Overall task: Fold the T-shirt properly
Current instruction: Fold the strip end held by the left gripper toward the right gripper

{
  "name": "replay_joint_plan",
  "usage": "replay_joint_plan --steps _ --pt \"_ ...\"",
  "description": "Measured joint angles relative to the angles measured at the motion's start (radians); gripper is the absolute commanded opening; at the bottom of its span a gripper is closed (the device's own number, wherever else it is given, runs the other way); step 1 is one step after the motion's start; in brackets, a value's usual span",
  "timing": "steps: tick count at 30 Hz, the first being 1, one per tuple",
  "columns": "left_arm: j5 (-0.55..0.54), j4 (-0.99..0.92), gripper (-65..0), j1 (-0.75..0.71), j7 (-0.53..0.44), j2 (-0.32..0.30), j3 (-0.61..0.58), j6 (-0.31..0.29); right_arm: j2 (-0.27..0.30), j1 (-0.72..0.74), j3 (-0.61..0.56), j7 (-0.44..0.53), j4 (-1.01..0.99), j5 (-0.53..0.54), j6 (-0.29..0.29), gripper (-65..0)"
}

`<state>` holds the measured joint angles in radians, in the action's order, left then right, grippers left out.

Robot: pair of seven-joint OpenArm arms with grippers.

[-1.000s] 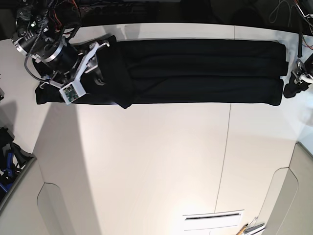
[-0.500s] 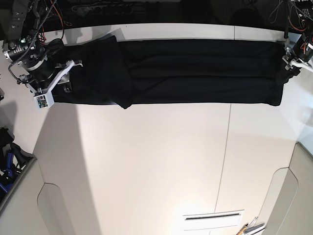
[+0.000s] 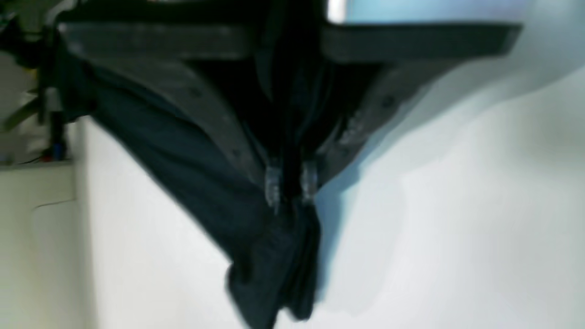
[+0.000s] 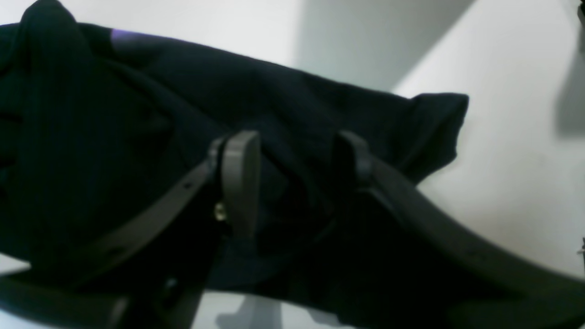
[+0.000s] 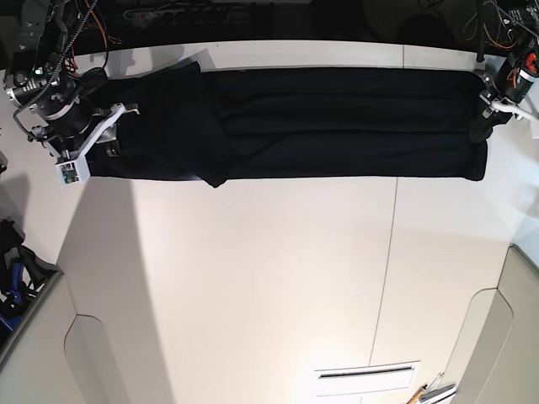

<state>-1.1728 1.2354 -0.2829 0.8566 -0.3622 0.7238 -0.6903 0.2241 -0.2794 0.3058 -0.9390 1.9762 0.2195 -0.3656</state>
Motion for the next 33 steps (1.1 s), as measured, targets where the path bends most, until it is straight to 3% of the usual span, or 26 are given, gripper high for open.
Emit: replay_joint_plan --steps 2,5,8,12,17,24,26,31,32,33 --pt "-0.106 0.02 -65.0 0.0 0.113 -0.001 0.0 0.002 0.0 0.0 0.0 0.0 0.0 0.0 0.0 -38.9" --pt "-0.289 0.062 -65.0 0.0 0.269 0.003 0.0 0.001 -0.003 0.0 0.0 0.003 0.0 -0.069 0.063 -38.9" --pt "-0.277 0.127 -65.0 -0.001 0.332 0.028 0.0 0.001 -0.003 0.0 0.024 0.0 0.0 -0.114 0.09 -38.9" --pt "-0.278 0.245 -65.0 -0.011 0.386 0.142 -0.02 0.001 -0.003 0.0 0.089 0.002 -0.018 -0.108 0.09 -38.9" --pt "-0.279 0.4 -65.0 -0.039 0.383 0.232 -0.182 0.001 0.001 0.0 0.168 0.003 -0.082 -0.111 0.089 -38.9" --pt "-0.277 0.459 -65.0 0.012 0.37 0.269 -0.433 0.001 0.054 0.0 0.206 0.003 -0.222 -0.089 0.09 -38.9" --pt "-0.274 0.459 -65.0 0.018 0.325 0.284 -0.481 0.001 0.061 0.0 0.208 0.0 -0.236 -0.062 0.089 -38.9" --pt "-0.121 0.459 -65.0 0.014 0.277 0.324 -0.559 0.001 0.061 0.0 0.207 0.003 -0.238 -0.002 0.063 -38.9" --pt "-0.113 0.459 -62.7 0.016 0.27 0.324 -0.574 0.002 0.061 0.0 0.207 0.003 -0.237 0.001 0.055 -38.9" --pt "-0.102 0.459 -52.1 0.018 0.269 0.323 -0.588 0.001 0.061 0.0 0.207 0.003 -0.238 0.001 0.05 -38.9"
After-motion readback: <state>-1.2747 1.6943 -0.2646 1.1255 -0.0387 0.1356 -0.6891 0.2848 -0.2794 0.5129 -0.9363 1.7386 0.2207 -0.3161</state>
